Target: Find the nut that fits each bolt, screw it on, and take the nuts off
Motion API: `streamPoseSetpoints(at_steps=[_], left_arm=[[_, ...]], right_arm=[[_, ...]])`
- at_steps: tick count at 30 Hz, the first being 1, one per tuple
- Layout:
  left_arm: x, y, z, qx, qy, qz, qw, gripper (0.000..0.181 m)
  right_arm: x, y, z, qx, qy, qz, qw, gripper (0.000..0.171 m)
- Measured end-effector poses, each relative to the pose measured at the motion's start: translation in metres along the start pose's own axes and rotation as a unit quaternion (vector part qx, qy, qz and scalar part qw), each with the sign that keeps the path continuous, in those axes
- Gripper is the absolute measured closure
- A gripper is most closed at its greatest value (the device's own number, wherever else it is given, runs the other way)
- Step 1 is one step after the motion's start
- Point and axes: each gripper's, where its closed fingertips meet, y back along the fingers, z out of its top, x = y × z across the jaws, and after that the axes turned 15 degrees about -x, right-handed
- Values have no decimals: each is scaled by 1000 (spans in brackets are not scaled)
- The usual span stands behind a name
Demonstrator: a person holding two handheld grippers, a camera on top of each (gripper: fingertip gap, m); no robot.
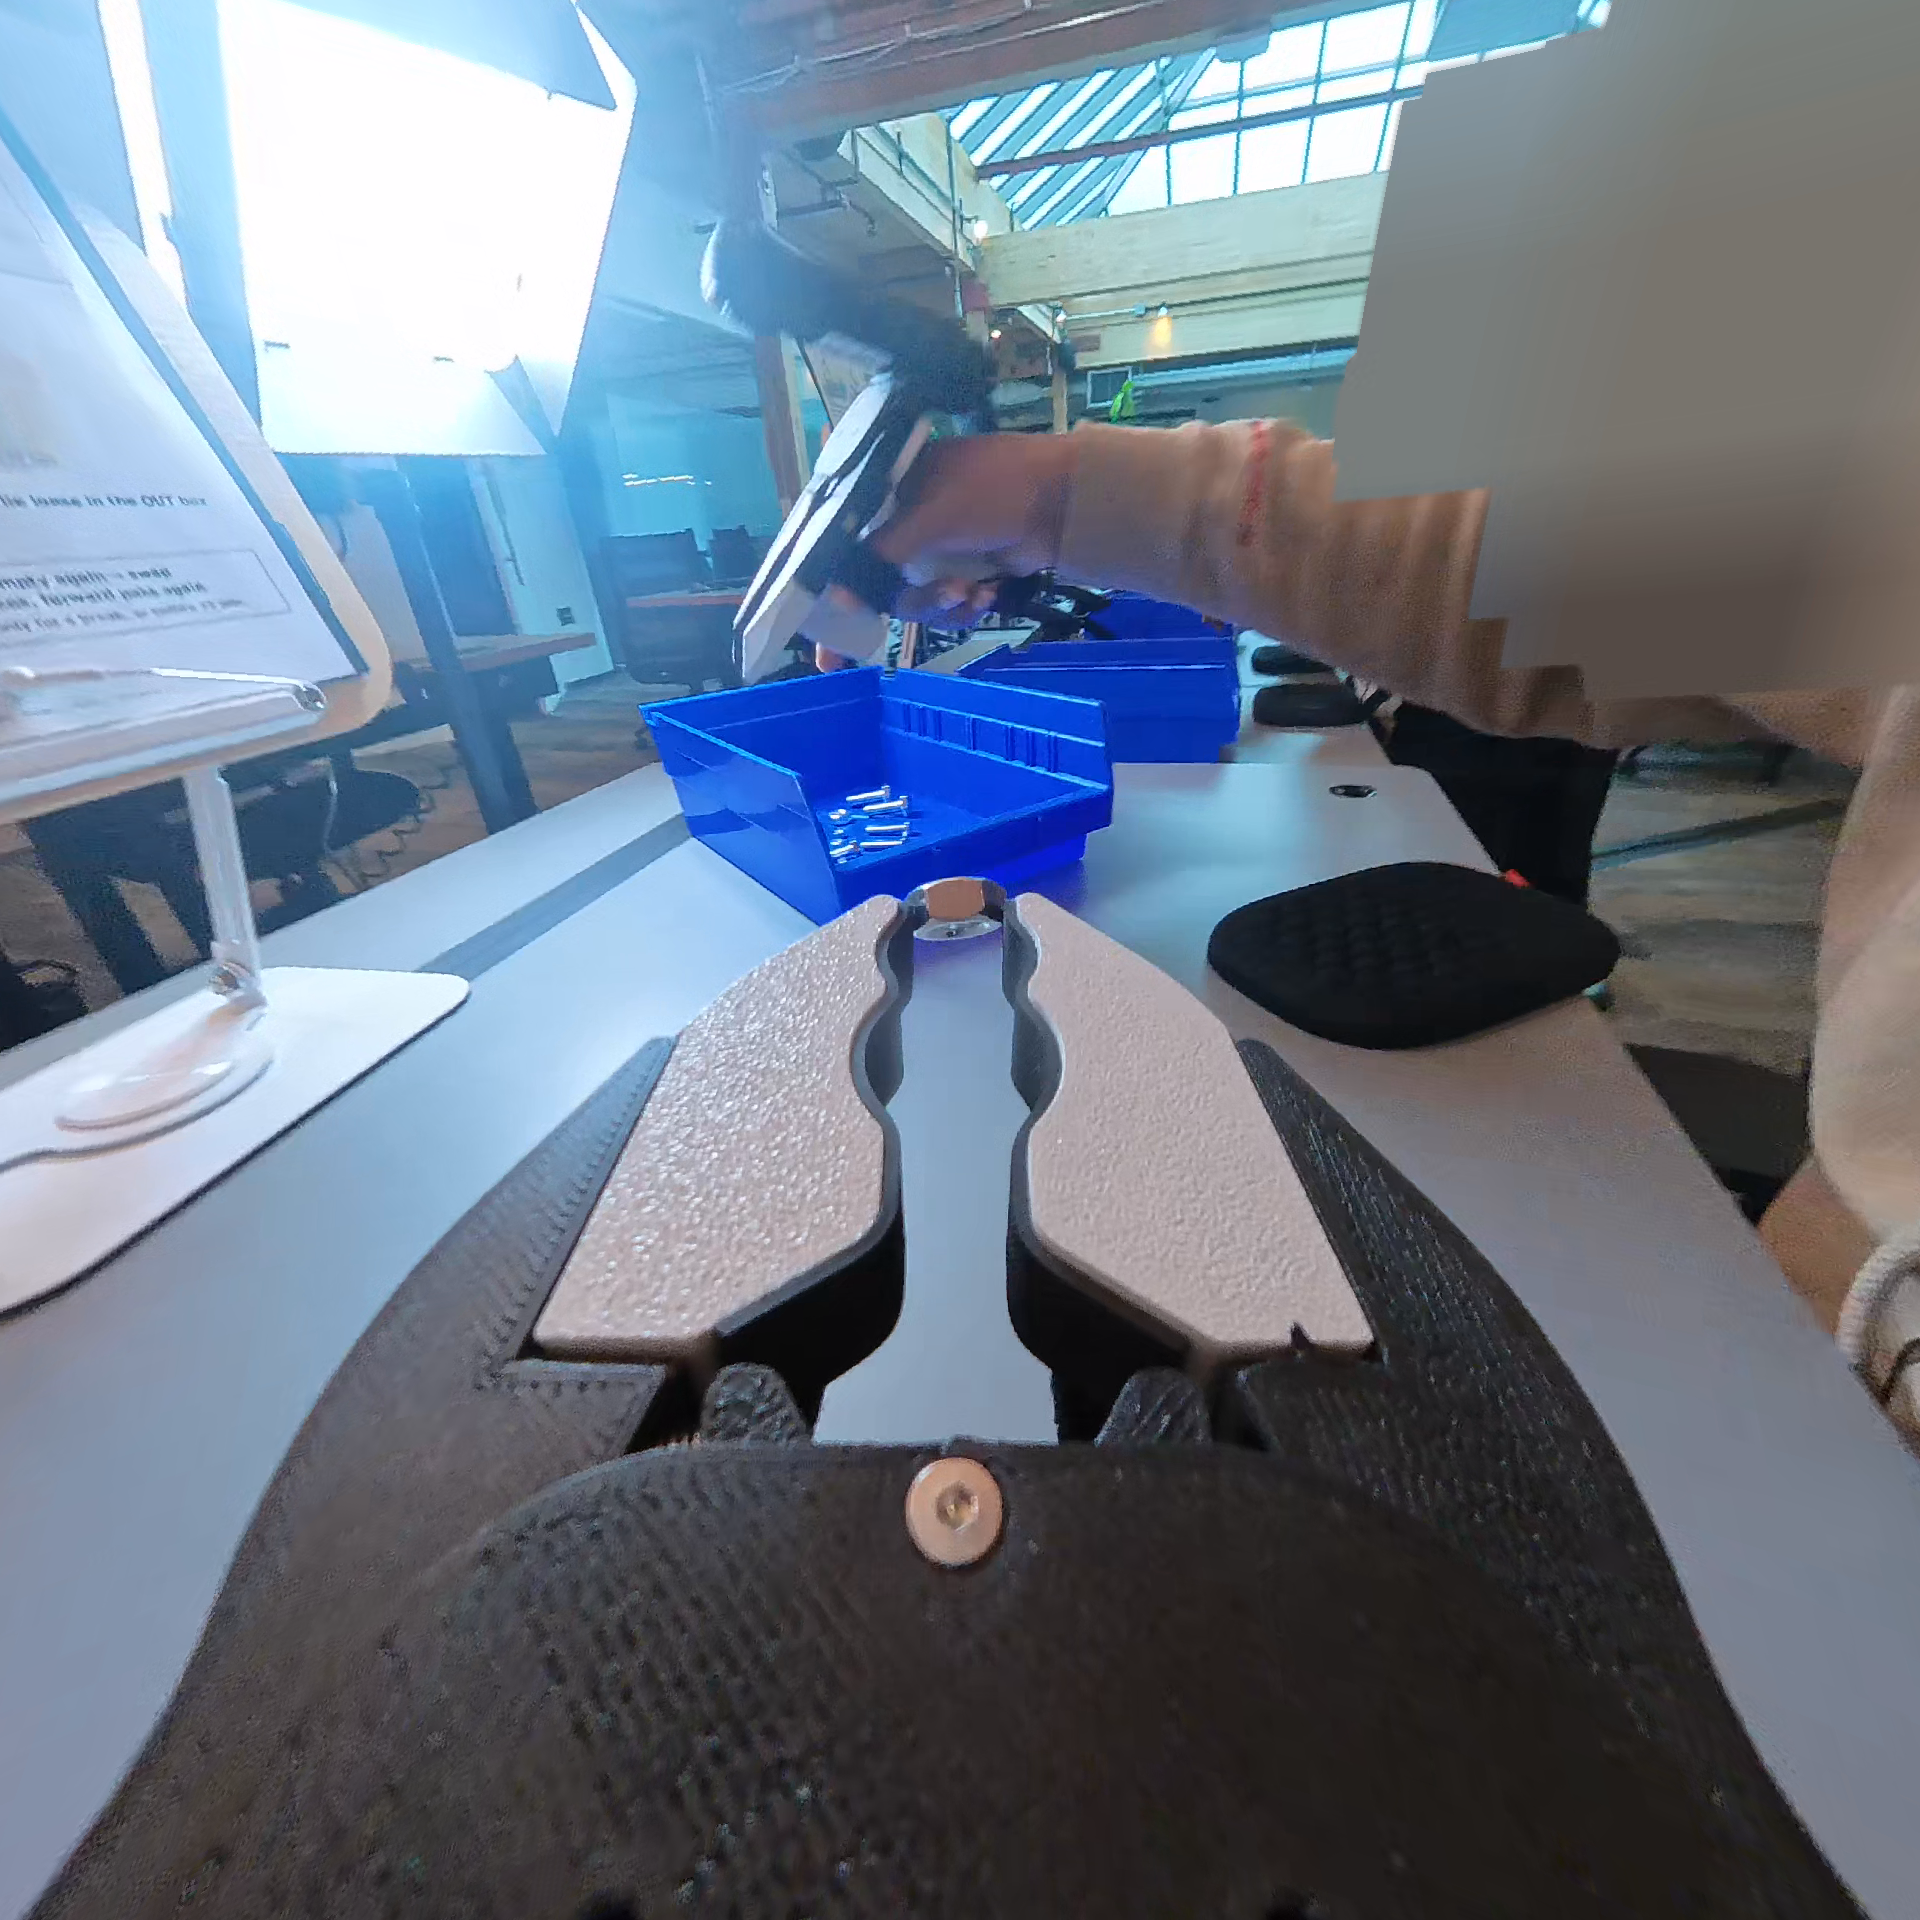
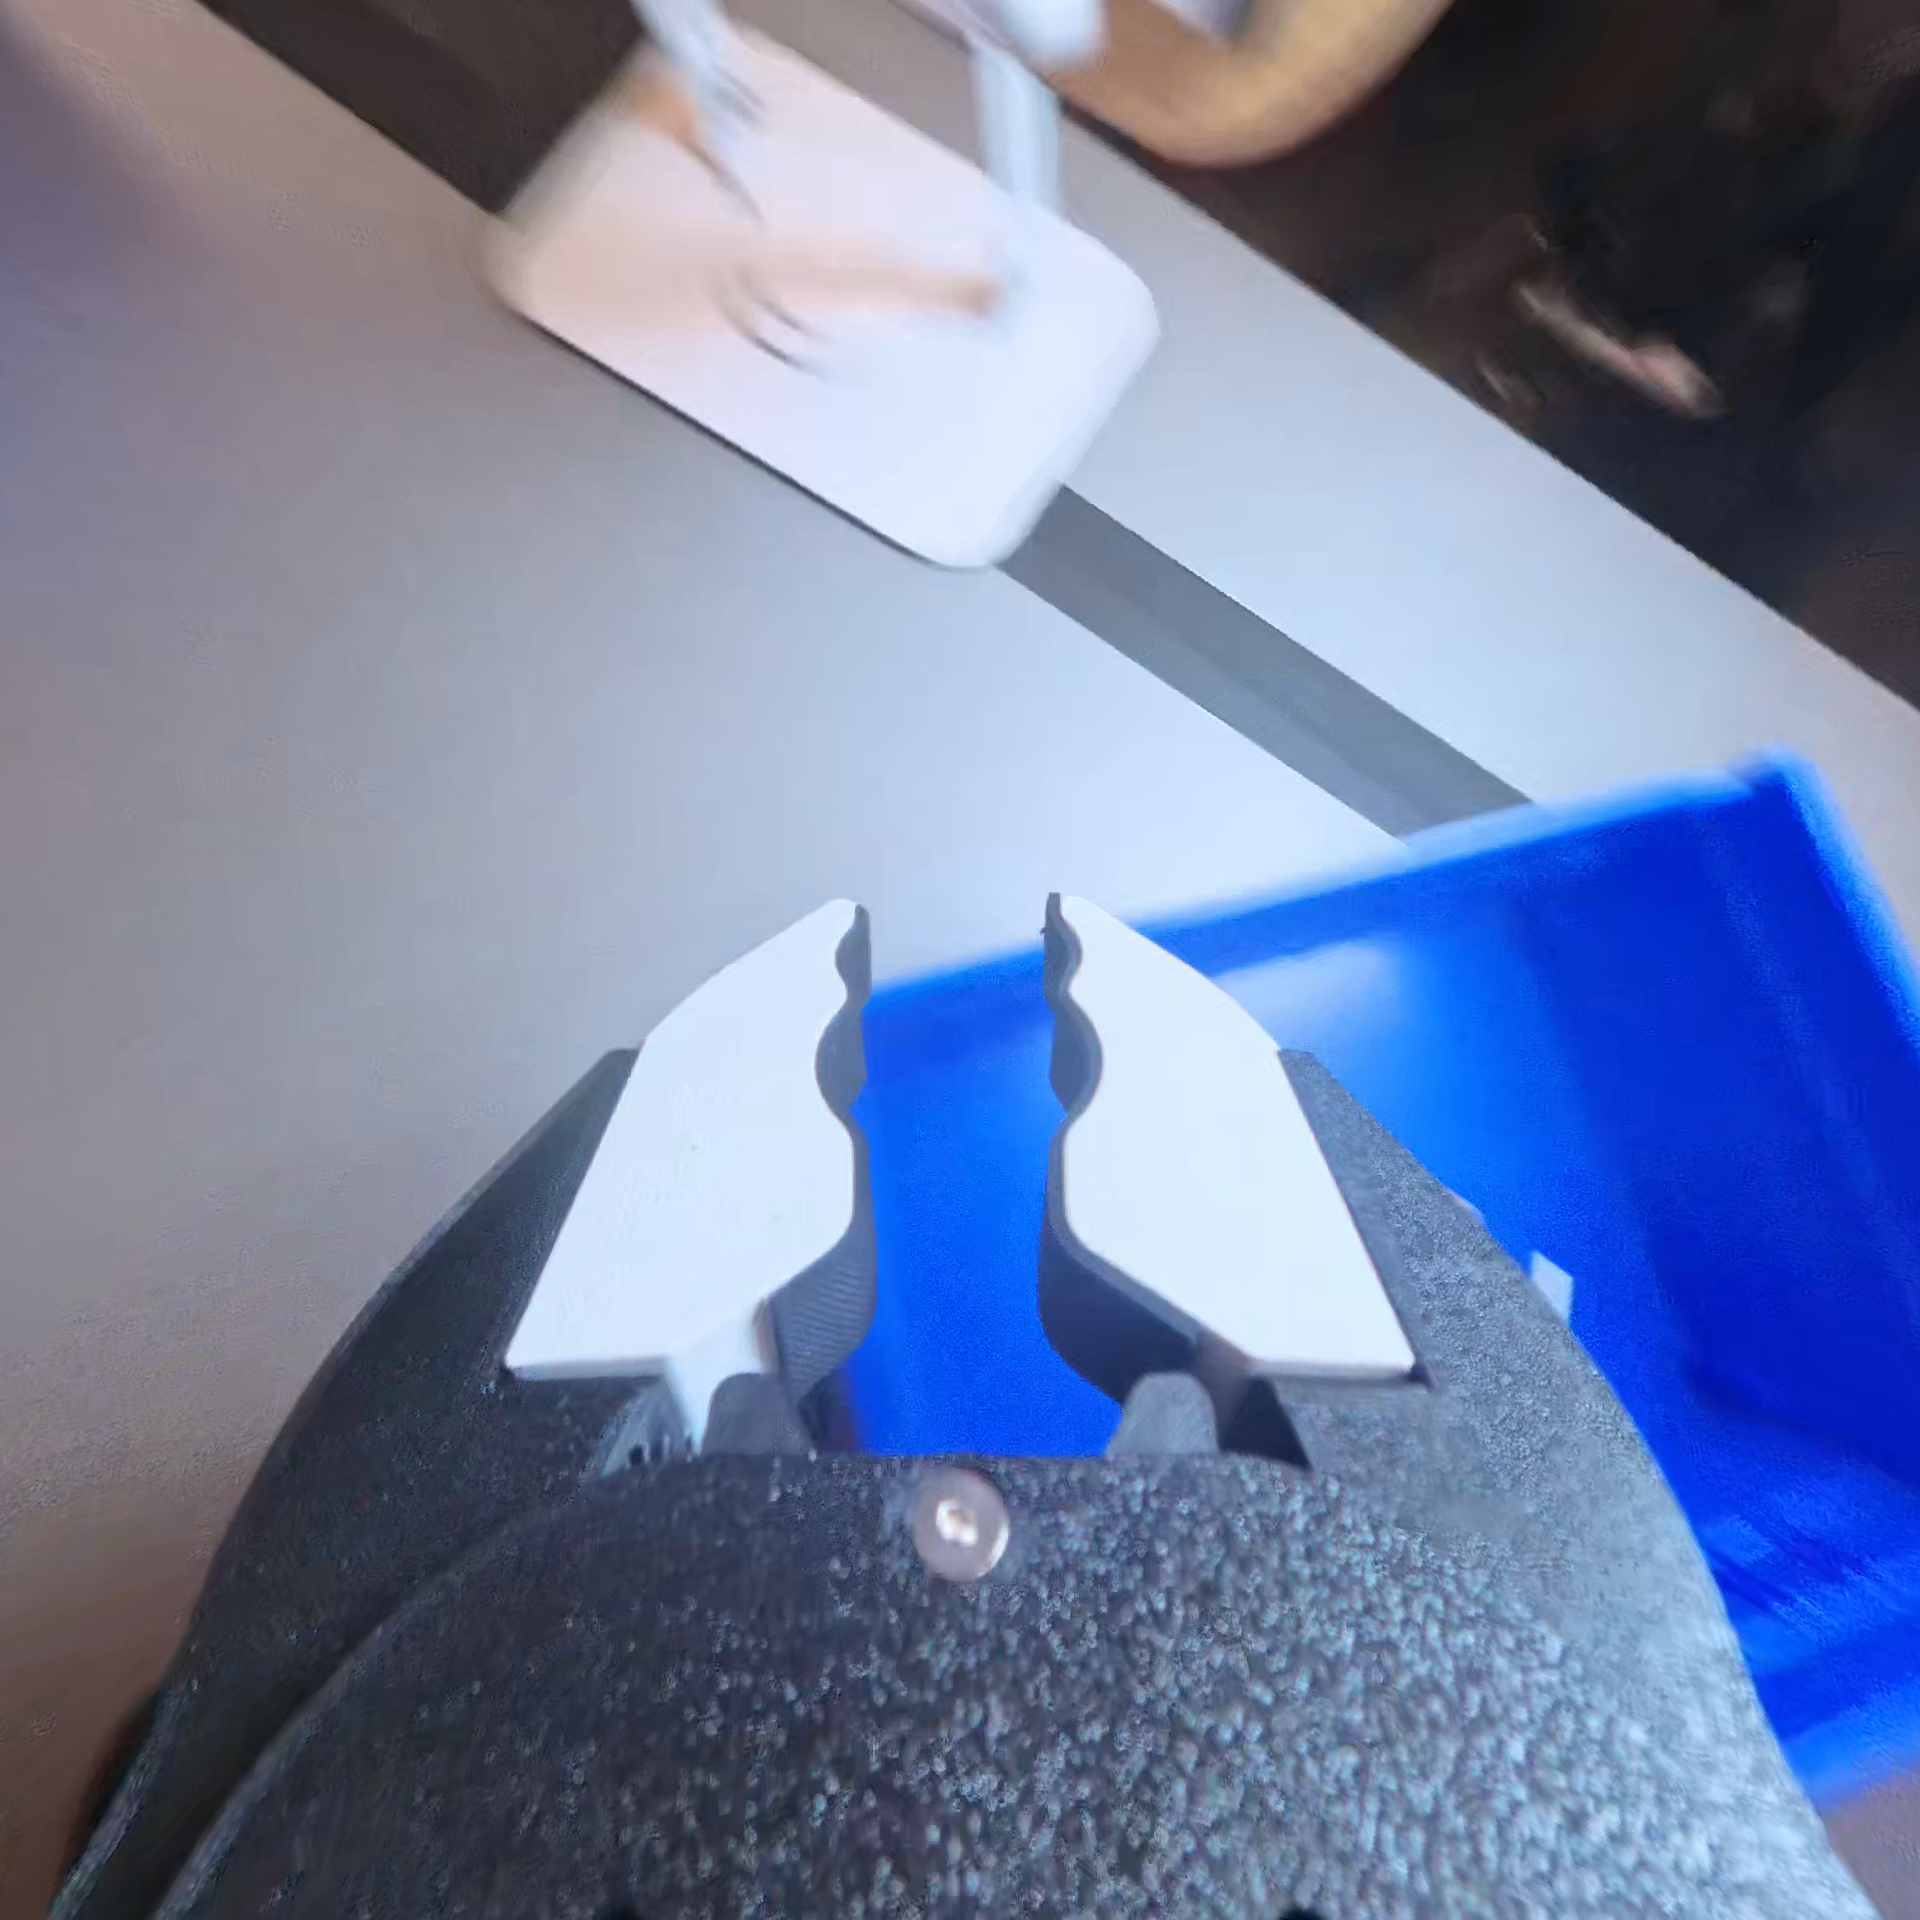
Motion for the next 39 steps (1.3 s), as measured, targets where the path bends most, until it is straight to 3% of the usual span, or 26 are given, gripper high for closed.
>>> streamPoseSetpoints(at_steps=[2, 6, 8, 11, 19, 25, 29, 39], left_arm=[[-1, -1, 1, 9, -45, 9, 999, 165], [-3, -3, 3, 28, -151, 29, 988, 165], [-5, -3, 3, 34, -198, 32, 979, 165], [-8, -4, 2, 44, -239, 31, 970, 165], [-14, -6, 1, 53, -291, 24, 955, 165], [-9, -5, -14, 78, -266, 20, 961, 164], [4, -2, -30, 106, -191, 34, 975, 155], [14, 2, -34, 114, -175, 53, 977, 157]], right_arm=[[93, 10, 22, -82, -12, 105, 991, 139], [238, 28, 25, -159, -15, 233, 959, 139], [281, 32, 23, -174, -51, 282, 942, 139], [306, 28, 19, -178, -84, 304, 932, 139], [313, 15, 7, -157, -89, 300, 937, 150], [305, 4, -2, -141, -37, 270, 952, 153], [281, -11, -14, -119, 46, 200, 972, 153], [177, -19, -29, -77, 83, 58, 992, 153]])
